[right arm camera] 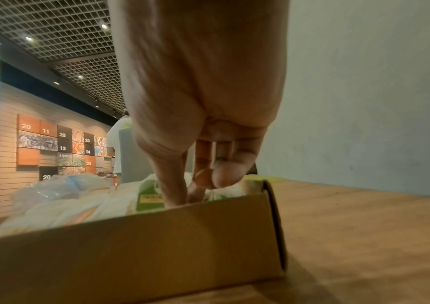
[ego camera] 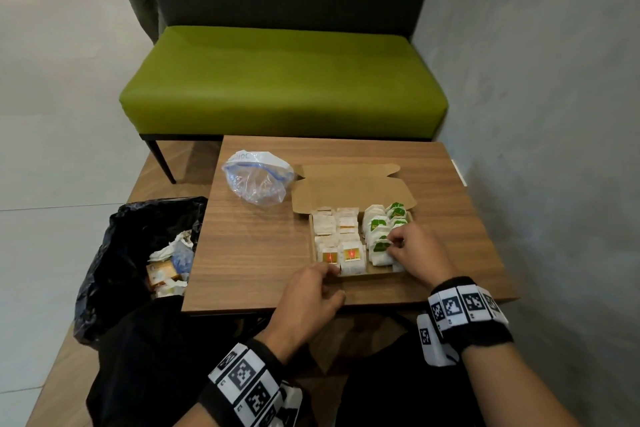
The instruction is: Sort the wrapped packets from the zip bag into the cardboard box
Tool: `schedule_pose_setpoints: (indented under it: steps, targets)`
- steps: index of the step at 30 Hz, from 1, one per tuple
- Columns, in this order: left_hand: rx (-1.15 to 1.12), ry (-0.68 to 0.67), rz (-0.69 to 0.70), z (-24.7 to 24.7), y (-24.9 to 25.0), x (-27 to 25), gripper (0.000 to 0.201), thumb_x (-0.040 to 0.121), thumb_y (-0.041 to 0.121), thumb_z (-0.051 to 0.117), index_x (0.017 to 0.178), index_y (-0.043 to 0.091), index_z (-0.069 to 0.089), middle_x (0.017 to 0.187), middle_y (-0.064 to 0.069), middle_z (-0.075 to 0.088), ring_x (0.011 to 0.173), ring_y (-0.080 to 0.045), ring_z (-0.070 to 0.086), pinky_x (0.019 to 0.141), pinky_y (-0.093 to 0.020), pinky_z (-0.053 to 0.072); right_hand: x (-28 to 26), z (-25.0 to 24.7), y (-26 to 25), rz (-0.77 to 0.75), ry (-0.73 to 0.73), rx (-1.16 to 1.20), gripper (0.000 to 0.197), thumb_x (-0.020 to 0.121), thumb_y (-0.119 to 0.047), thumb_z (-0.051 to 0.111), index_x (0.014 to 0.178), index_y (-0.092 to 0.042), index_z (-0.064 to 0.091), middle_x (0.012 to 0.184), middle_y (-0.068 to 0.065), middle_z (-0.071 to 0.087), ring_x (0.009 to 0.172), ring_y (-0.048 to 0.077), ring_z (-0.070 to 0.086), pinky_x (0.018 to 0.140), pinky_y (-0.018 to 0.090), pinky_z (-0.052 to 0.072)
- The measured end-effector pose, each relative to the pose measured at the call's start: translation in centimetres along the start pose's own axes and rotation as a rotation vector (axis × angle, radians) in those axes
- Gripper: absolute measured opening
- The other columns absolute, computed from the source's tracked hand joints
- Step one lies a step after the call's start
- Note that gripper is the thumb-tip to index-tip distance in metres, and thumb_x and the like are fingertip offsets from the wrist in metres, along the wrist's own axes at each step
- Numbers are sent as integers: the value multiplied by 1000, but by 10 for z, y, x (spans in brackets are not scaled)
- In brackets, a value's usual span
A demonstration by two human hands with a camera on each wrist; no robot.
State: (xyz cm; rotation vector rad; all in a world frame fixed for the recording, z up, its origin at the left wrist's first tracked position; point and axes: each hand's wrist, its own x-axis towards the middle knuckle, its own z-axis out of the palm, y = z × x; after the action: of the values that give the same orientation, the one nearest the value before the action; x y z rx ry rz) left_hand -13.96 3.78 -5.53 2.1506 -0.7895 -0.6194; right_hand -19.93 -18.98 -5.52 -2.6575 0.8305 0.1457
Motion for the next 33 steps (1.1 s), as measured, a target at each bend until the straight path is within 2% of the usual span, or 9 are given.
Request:
schedule_pose_setpoints:
  steps: [3, 10, 15, 19, 23, 26, 28, 30, 33]
  targets:
    - [-4, 6, 3, -1, 0, 0, 41, 87, 27, 70, 126, 26, 60, 111, 13, 62, 91, 1, 59, 83, -14, 49, -2, 4, -3, -2, 53, -27, 15, 88, -28, 69, 102, -29, 71, 89, -8, 65, 82, 13, 62, 74, 39, 57]
    - [1, 4, -7, 0, -1, 2, 39, 87, 26, 69, 125, 23, 61, 107, 10, 65, 89, -1, 60, 85, -20, 52, -5, 7, -6, 60, 98, -16, 16, 83, -23, 72, 99, -24, 69, 85, -6, 64, 80, 14, 61, 73, 39, 57]
    - [5, 5, 7, -2, 0, 4, 37, 88, 25, 69, 124, 22, 62, 107, 12, 64, 86, 1, 60, 79, -11, 47, -9, 1, -3, 138, 147, 69, 26, 84, -22, 74, 108, -23, 65, 88, -4, 62, 81, 15, 61, 72, 36, 56]
    - [37, -6, 26, -5, -1, 3, 34, 90, 25, 68, 123, 24, 63, 97, 16, 61, 80, 6, 57, 70, -5, 43, -17, -3, 6, 283, 266, 57, 27, 90, -23, 69, 115, -18, 62, 95, -3, 57, 78, 16, 58, 56, 23, 41]
    - [123, -6, 42, -15, 2, 6, 28, 93, 28, 64, 121, 26, 63, 97, 15, 60, 79, 7, 55, 70, -8, 44, -23, -1, 15, 333, 230, 37, 17, 95, -27, 62, 110, -19, 66, 85, -2, 59, 72, 16, 56, 47, 22, 28]
    - [215, 69, 19, -34, 4, 20, 19, 95, 30, 61, 113, 26, 65, 104, 12, 68, 78, 2, 58, 63, -9, 41, -25, -2, 14, 317, 228, 42, 11, 96, -23, 62, 105, -18, 66, 82, -3, 56, 73, 16, 53, 47, 21, 26]
    - [305, 132, -36, -47, 4, 36, 19, 95, 31, 60, 110, 21, 65, 104, 8, 69, 81, -5, 60, 61, -12, 40, -25, -2, 14, 311, 233, 71, 11, 95, -21, 63, 105, -17, 66, 86, -1, 61, 76, 18, 53, 52, 23, 32]
    - [417, 106, -136, -53, 2, 51, 26, 94, 36, 61, 105, 13, 65, 97, 1, 68, 83, -14, 63, 64, -22, 46, -25, 0, 13, 303, 237, 94, 13, 94, -21, 64, 106, -17, 67, 93, 2, 68, 79, 18, 55, 61, 26, 39]
    - [395, 40, -204, -47, -5, 61, 26, 94, 30, 62, 82, 9, 70, 79, -2, 73, 68, -16, 69, 61, -32, 57, -24, 2, 9, 300, 237, 123, 15, 94, -20, 64, 107, -16, 67, 97, 4, 69, 80, 18, 54, 65, 27, 40]
